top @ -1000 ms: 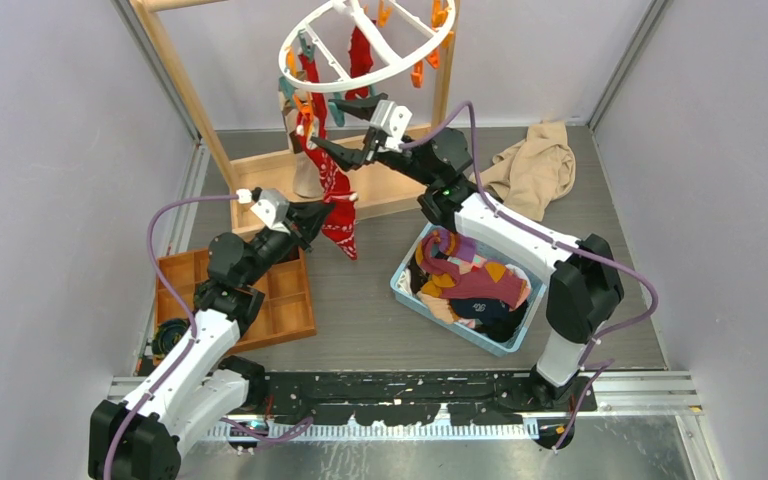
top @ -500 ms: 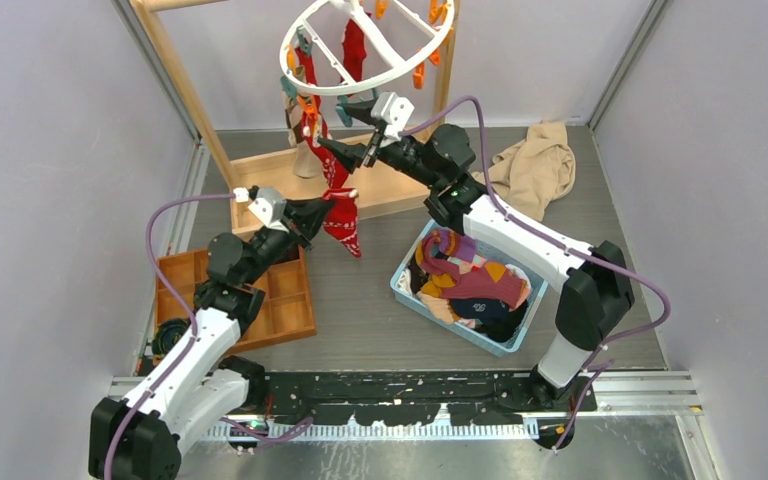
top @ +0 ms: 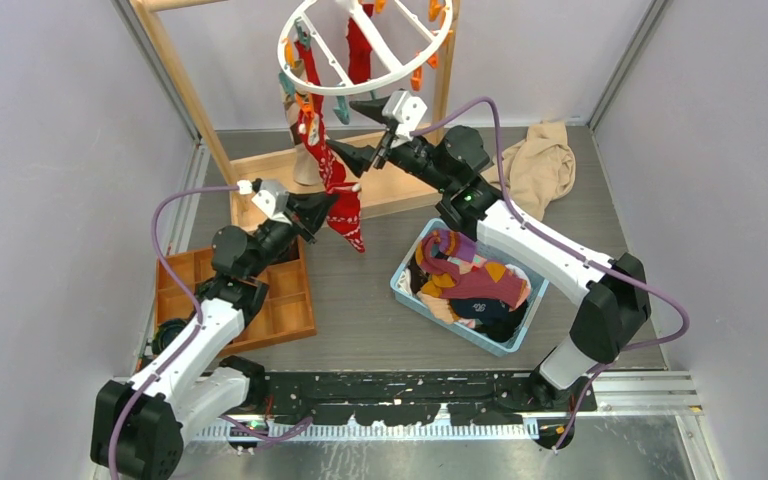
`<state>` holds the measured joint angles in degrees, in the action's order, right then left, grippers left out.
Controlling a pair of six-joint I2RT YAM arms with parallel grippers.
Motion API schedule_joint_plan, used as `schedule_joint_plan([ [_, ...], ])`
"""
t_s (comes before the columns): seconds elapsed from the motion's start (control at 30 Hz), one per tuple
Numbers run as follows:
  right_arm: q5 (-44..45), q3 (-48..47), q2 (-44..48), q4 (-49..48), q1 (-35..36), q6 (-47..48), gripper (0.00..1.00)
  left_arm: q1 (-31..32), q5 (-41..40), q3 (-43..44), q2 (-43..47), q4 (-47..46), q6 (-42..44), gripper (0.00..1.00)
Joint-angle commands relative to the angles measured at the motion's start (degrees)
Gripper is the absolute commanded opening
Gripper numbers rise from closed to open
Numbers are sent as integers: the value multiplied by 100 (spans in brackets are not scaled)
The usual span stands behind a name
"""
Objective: Clip the socks to the hanger
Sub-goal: Open the clamp at the hanger.
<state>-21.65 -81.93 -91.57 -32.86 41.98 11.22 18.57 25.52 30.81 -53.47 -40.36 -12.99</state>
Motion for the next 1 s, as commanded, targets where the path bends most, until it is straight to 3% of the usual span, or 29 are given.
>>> schedule_joint_plan([
  [0.0, 38, 25, 276, -6, -108, -182, 79, -37, -41, 259, -30, -494, -72, 0],
  [0.23, 117, 52, 227, 1, -205, -390, 72, -37, -43, 260, -79, -537, -174, 0],
  [0.97, -250, -478, -503, -522, -598, -1118, 76, -29, 37, 472, -320, -557, -247, 0],
])
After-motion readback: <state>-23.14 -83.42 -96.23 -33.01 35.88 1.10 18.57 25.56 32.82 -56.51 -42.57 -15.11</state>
